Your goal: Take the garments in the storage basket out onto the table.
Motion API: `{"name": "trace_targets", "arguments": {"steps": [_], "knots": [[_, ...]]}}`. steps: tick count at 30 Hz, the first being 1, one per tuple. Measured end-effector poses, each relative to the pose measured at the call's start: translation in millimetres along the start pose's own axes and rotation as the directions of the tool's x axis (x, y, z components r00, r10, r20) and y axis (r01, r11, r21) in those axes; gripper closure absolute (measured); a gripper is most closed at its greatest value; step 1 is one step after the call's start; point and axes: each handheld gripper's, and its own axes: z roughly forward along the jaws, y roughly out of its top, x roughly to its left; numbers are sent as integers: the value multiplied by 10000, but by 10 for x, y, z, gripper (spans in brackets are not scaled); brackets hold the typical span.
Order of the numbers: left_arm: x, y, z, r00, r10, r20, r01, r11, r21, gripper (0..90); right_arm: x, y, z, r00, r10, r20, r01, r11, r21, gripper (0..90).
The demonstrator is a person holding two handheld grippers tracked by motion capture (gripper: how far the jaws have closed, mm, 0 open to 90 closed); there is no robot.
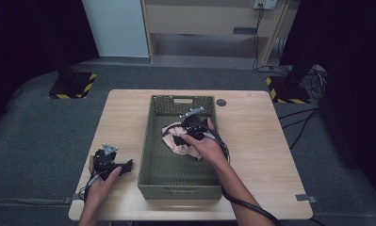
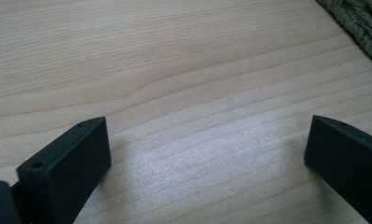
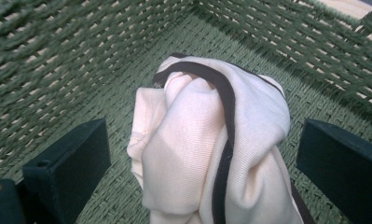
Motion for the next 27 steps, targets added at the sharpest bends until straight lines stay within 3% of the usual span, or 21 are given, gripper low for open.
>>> {"name": "trace_targets", "arguments": {"steps": [17, 27], "knots": [[0, 0, 0, 10000, -2, 0, 2, 10000, 0, 0, -77, -69, 261, 9986, 519, 20, -520, 9976, 467, 37], [0, 0, 0, 10000, 0, 0, 0, 10000, 3, 0, -99, -91, 374, 9983, 589, -21, -585, 9947, 840, 33]]}}
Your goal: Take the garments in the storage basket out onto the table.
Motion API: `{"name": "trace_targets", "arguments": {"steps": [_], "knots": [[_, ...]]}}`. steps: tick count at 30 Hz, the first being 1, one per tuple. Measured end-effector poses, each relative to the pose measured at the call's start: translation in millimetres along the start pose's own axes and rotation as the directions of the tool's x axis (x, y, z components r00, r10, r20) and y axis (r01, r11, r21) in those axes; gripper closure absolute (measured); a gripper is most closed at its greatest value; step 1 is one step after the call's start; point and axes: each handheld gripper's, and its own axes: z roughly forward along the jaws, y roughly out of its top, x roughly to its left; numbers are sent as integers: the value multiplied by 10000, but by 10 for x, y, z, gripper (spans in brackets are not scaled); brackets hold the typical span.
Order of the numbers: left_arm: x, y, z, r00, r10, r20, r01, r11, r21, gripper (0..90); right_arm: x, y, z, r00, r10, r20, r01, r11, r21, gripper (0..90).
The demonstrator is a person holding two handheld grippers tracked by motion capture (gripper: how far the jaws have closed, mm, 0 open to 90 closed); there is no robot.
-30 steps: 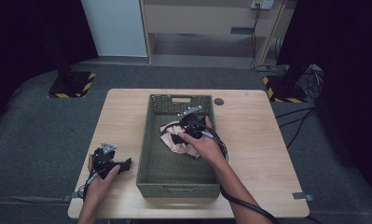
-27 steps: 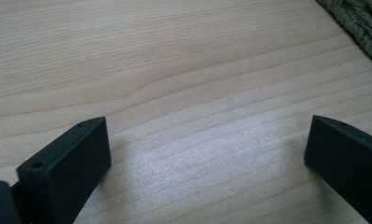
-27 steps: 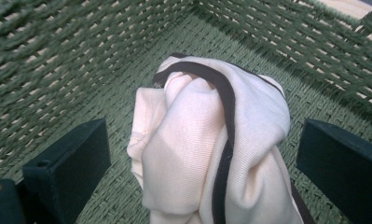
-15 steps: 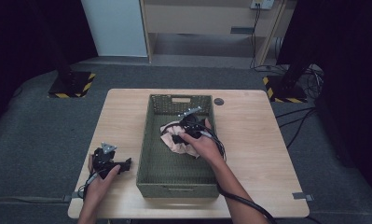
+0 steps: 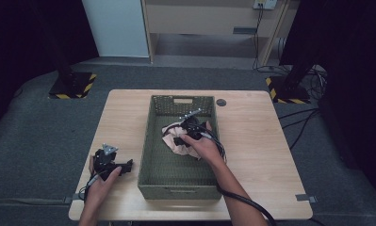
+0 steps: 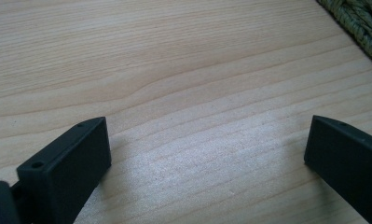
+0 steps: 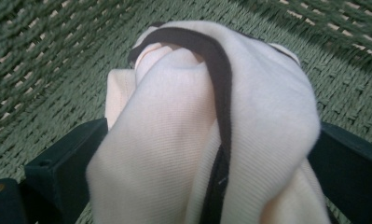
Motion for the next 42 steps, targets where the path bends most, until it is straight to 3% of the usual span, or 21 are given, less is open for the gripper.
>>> {"name": "trace_targets", "arguments": {"steps": [27, 42], "knots": [[0, 0, 0, 10000, 3, -1, -3, 10000, 1, 0, -21, -10, 295, 9996, 277, -31, -275, 9973, 686, 28], [0, 0, 0, 10000, 5, 0, -5, 10000, 1, 0, 5, -54, 358, 9997, -14, 246, -4, 9973, 732, 45]]}}
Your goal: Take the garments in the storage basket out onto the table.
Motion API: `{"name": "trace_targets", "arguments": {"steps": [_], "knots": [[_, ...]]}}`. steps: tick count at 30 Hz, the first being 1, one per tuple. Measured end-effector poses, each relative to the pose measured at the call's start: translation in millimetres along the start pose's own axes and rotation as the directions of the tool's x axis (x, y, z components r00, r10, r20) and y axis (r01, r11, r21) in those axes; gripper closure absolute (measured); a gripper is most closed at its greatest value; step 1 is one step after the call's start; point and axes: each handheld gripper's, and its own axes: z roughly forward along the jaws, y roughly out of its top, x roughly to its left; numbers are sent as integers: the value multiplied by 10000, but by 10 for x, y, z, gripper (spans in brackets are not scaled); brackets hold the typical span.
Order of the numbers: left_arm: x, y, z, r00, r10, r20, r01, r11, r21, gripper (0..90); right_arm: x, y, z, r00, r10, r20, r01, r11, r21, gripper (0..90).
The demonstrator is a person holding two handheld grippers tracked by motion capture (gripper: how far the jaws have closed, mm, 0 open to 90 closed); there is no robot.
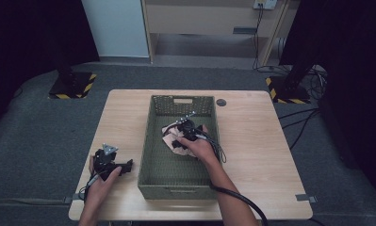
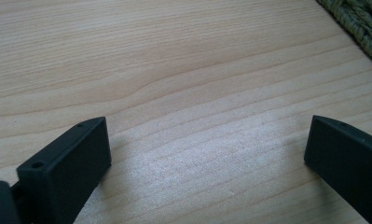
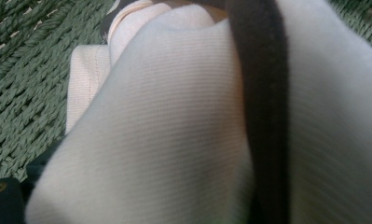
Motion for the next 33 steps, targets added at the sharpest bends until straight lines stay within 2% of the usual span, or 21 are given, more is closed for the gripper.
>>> {"name": "trace_targets", "arguments": {"steps": [5, 10, 15, 19, 25, 33], "knots": [[0, 0, 0, 10000, 0, -2, 0, 10000, 0, 0, 1, 0, 3, 10000, -84, 27, 84, 10000, 51, 78], [0, 0, 0, 10000, -1, -1, 1, 10000, 0, 0, 17, 0, -19, 9988, -470, 108, 467, 9987, 199, 214], [0, 0, 0, 10000, -2, -1, 2, 10000, -1, 0, 37, 5, -69, 9963, -857, 108, 855, 9962, 180, 402], [0, 0, 0, 10000, -1, -1, 1, 10000, -2, 0, 23, 17, -102, 9963, -857, 96, 856, 9962, 144, 505], [0, 0, 0, 10000, -2, -1, 2, 10000, -1, 0, 12, 33, -134, 9965, -842, -4, 842, 9964, 59, 572], [0, 0, 0, 10000, 0, -1, 0, 10000, 0, 0, 15, 59, -243, 9964, -845, 61, 846, 9960, -282, 589]]}}
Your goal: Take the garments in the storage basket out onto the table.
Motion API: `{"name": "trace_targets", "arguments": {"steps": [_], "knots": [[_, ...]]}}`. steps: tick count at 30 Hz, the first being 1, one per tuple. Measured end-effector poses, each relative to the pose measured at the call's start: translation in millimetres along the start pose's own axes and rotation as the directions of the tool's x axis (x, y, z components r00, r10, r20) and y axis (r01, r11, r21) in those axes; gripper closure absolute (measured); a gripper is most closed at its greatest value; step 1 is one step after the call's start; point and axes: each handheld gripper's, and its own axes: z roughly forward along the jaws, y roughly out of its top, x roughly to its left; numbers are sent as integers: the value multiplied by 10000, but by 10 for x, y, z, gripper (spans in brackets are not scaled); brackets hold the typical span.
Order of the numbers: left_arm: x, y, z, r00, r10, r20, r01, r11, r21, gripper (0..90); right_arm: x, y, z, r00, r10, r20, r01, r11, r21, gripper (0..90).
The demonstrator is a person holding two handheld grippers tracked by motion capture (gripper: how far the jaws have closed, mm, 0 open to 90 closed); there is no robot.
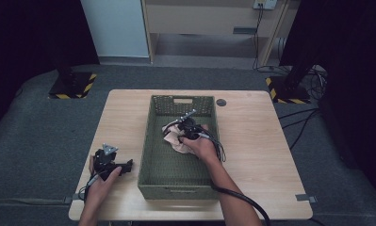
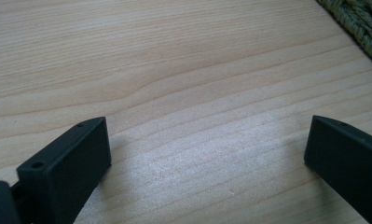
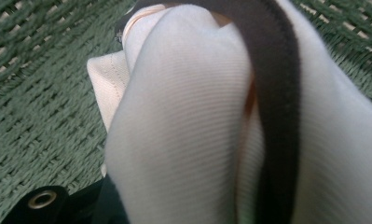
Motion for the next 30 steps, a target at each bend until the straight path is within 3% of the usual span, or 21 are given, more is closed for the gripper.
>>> {"name": "trace_targets", "arguments": {"steps": [5, 8, 13, 21, 30], "knots": [[0, 0, 0, 10000, -2, 0, 2, 10000, -1, 0, 14, 27, -78, 10000, -73, -12, 73, 9997, -226, 590], [0, 0, 0, 10000, -2, 0, 2, 10000, 1, 0, 4, 31, -115, 9997, 135, -181, -142, 9990, -422, 590], [0, 0, 0, 10000, -2, 0, 2, 10000, 1, 0, 27, 69, -204, 9998, -55, -193, 41, 9974, -719, 590], [0, 0, 0, 10000, -2, 0, 2, 10000, 0, 0, 54, 127, -309, 9994, -348, -67, 342, 9963, -788, 593], [0, 0, 0, 10000, -4, -1, 4, 10000, -2, 0, 34, 170, -449, 9996, -246, -126, 233, 9949, -981, 593]]}}
